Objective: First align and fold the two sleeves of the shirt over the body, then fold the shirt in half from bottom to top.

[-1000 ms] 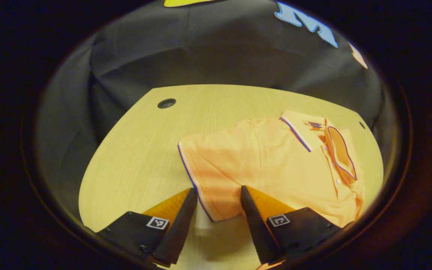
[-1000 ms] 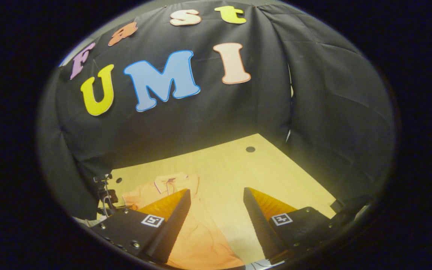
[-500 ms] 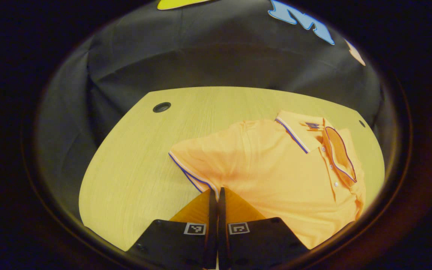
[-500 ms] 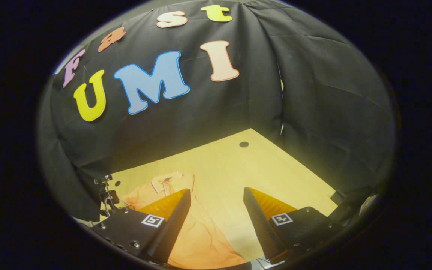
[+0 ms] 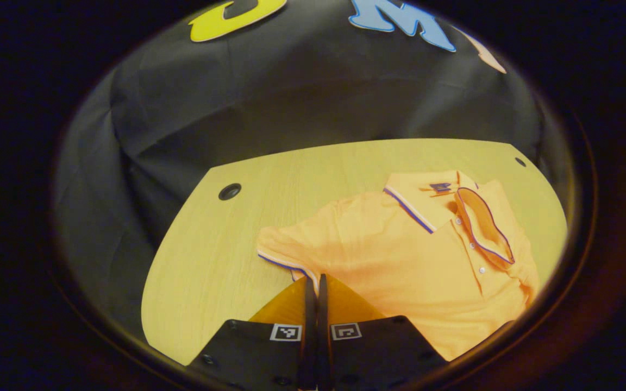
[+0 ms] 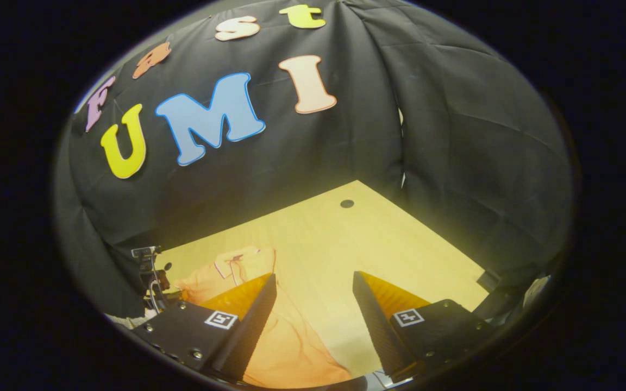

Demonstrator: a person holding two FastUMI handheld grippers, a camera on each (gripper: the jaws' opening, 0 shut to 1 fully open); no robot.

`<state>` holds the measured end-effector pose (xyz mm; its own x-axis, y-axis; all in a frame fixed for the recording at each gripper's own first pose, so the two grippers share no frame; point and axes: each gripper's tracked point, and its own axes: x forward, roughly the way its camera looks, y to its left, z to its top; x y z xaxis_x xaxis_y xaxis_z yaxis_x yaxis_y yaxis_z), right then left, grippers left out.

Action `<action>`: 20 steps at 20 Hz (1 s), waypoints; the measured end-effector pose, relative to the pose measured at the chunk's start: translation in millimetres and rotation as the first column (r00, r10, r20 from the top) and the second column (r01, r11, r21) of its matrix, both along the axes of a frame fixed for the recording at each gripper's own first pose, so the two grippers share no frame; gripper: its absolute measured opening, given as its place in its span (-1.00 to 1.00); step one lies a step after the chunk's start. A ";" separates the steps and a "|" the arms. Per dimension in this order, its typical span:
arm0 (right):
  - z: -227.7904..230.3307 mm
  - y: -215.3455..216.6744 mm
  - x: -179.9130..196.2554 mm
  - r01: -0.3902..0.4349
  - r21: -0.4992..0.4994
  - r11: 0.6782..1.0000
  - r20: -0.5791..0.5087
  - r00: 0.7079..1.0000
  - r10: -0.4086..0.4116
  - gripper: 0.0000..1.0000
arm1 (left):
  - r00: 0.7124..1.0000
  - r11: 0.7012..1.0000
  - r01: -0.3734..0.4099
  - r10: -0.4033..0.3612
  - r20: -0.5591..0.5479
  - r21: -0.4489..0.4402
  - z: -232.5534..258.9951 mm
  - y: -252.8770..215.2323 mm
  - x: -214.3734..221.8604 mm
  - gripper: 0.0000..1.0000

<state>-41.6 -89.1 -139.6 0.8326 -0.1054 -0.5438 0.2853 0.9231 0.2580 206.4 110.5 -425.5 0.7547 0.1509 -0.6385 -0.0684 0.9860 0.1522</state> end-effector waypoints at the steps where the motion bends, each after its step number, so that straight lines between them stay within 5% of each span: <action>1: -1.3 -0.4 -0.1 -0.001 0.004 1.000 -0.001 1.000 0.001 0.77 | 1.000 1.000 0.027 -0.028 0.008 0.011 5.3 -11.2 3.2 -0.89; 10: -7.4 -15.2 -12.9 0.043 0.013 0.999 -0.019 0.999 -0.043 0.77 | 0.951 0.951 0.303 -0.305 0.040 0.061 23.9 -144.4 26.7 -0.81; 16: -12.4 -35.0 -29.7 0.091 0.003 0.996 -0.040 0.995 -0.090 0.77 | 0.942 0.941 0.336 -0.335 -0.026 0.038 -3.9 -179.8 25.2 -0.89; 20: -14.0 -40.7 -35.1 0.098 0.004 0.995 -0.051 0.994 -0.098 0.77 | 0.939 0.939 0.340 -0.342 -0.028 -0.051 -7.2 -197.0 21.1 -0.77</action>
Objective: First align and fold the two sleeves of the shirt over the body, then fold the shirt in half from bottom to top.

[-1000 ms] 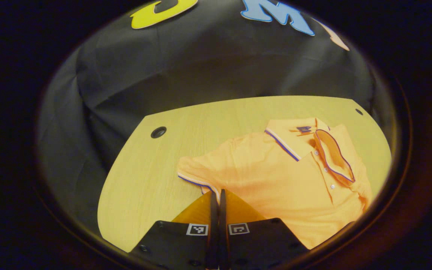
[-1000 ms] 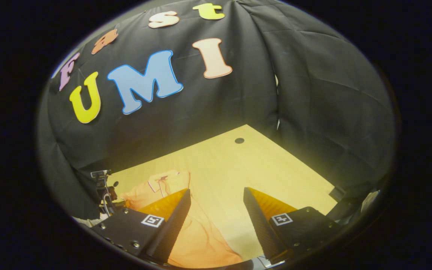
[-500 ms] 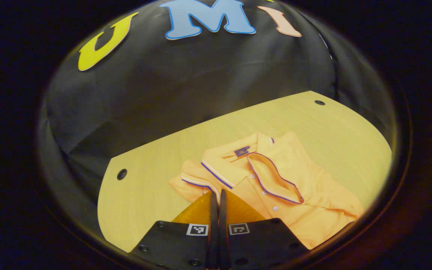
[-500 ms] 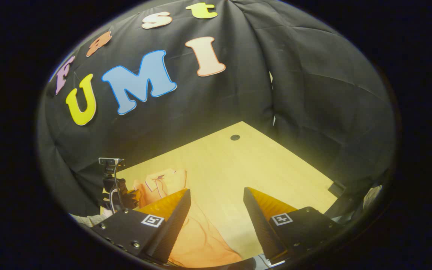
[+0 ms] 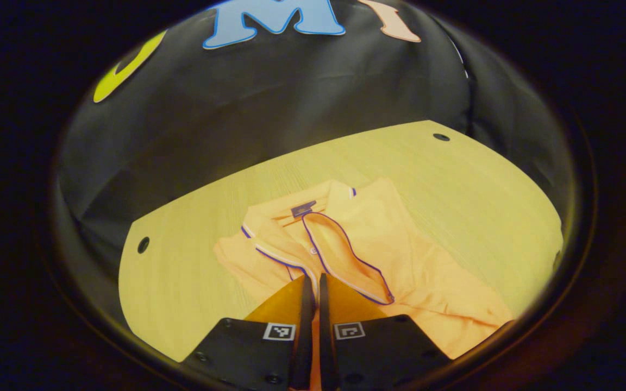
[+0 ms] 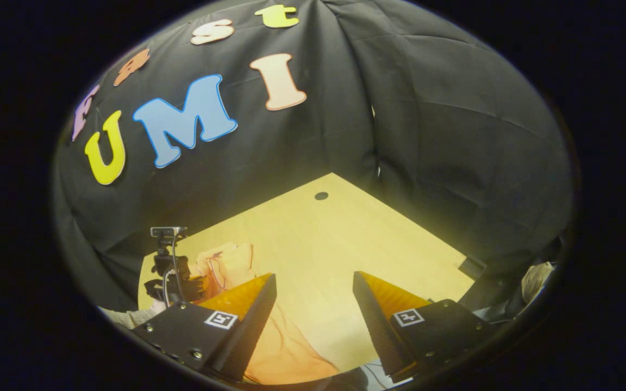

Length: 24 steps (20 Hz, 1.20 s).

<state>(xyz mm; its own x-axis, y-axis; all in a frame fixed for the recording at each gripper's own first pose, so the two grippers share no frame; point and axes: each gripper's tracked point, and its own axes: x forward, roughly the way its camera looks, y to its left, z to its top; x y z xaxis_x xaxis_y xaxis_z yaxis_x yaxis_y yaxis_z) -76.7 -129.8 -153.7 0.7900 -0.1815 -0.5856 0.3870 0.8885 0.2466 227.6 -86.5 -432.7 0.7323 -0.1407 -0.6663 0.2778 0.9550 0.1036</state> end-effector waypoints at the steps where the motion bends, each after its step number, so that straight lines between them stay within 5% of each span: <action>1: -0.6 -0.9 0.6 -0.002 0.003 1.000 -0.001 1.000 0.002 0.77 | 1.000 0.999 0.000 0.000 -0.012 -0.032 -0.9 -5.6 -4.5 -0.70; 5: -4.5 5.3 9.2 -0.036 0.013 0.999 -0.003 0.999 0.036 0.77 | 0.999 0.998 -0.009 0.006 -0.041 -0.068 0.4 0.6 -16.3 0.55; 6: -5.2 7.6 11.6 -0.049 0.013 0.999 -0.002 0.999 0.049 0.77 | 0.999 0.998 -0.021 0.018 -0.039 -0.067 3.9 4.5 -16.3 0.42; 8: -8.4 14.3 15.1 -0.079 0.014 0.997 -0.006 0.997 0.080 0.77 | 0.998 0.997 -0.045 0.042 -0.038 -0.069 10.8 13.2 -23.3 0.65; 13: -31.1 32.0 19.9 -0.149 0.024 0.989 -0.053 0.987 0.150 0.77 | 0.995 0.990 -0.096 0.094 -0.032 -0.103 30.6 39.2 -54.7 0.65; 24: -101.1 74.6 9.0 -0.312 0.068 0.948 -0.175 0.931 0.319 0.77 | 0.983 0.986 -0.158 0.153 -0.097 -0.044 12.2 103.7 -182.1 0.66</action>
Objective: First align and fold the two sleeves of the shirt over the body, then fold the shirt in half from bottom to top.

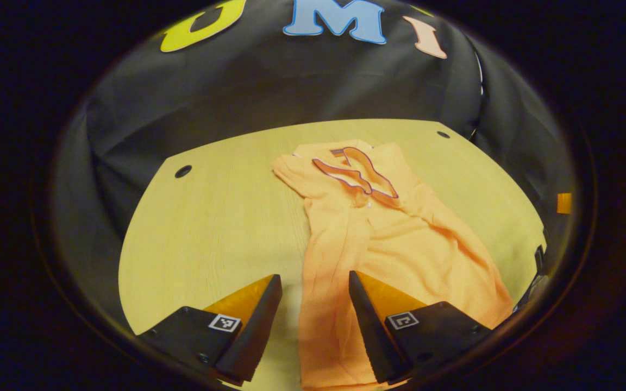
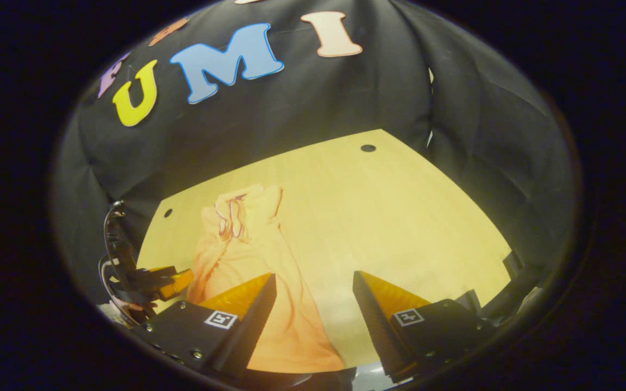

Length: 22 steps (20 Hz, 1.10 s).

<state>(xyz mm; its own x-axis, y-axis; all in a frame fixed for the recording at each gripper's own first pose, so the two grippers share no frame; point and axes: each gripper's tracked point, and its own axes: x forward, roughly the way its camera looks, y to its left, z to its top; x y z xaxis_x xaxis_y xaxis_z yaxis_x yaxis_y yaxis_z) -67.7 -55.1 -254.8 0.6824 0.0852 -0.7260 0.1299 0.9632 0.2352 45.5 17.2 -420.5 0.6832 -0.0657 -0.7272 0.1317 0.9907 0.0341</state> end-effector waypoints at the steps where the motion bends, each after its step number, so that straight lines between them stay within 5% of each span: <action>1: -6.8 4.3 -5.4 -0.017 -0.002 1.000 -0.020 1.000 0.017 0.77 | 1.000 1.000 -0.004 0.004 -0.006 0.001 -1.6 2.4 -10.3 0.66; 14: -96.1 27.9 -72.8 -0.163 0.016 0.987 -0.257 0.953 0.161 0.77 | 0.990 0.998 -0.062 0.066 -0.128 0.030 -39.7 27.9 -139.6 0.65; 22: -122.0 36.8 -96.9 -0.224 0.006 0.975 -0.329 0.920 0.214 0.77 | 0.980 0.998 -0.053 0.057 -0.191 0.025 -53.3 20.5 -173.3 0.65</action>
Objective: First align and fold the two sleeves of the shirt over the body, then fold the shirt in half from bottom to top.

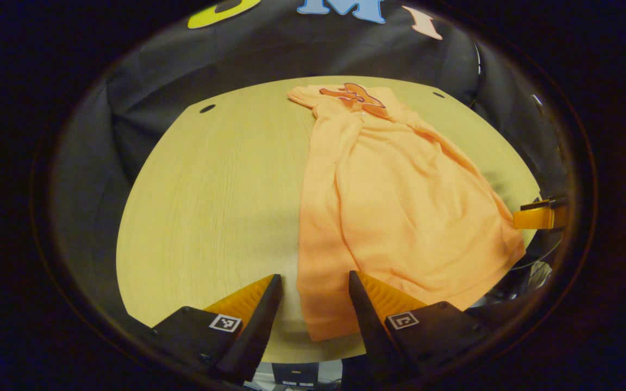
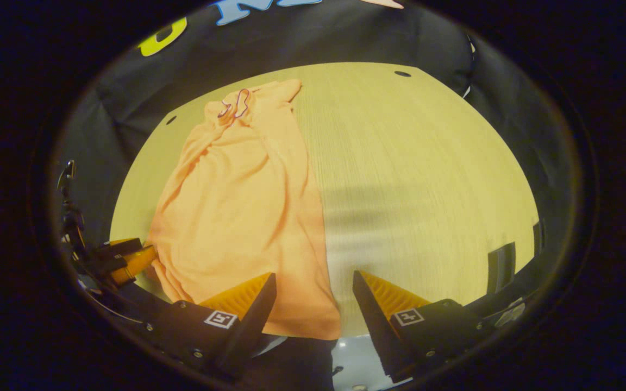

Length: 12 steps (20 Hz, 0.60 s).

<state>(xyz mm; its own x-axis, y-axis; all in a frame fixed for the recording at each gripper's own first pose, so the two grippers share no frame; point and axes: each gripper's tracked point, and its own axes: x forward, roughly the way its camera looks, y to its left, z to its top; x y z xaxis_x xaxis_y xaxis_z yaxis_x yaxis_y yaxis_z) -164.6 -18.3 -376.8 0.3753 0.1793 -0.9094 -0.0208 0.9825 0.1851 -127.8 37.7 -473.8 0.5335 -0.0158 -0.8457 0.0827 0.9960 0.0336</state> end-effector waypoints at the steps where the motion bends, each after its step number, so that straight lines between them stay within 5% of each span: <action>1: -2.2 -0.3 -1.3 -0.004 -0.004 1.000 -0.006 1.000 0.004 0.77 | 1.000 1.000 -0.002 0.002 -0.007 0.004 -2.4 1.2 -2.4 0.65; 12: -25.1 -2.8 -10.7 -0.057 -0.082 0.995 -0.086 0.995 0.049 0.79 | 0.997 1.000 -0.009 0.008 -0.082 -0.011 -5.5 0.4 -2.3 0.69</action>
<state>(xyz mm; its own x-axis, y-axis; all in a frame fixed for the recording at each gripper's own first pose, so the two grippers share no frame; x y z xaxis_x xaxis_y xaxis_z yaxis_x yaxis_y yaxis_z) -175.3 -21.1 -401.9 0.2889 0.1184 -0.9500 -0.0612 0.9926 0.1052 -130.1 38.1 -479.3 0.4629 -0.0215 -0.8861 0.0763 0.9970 0.0157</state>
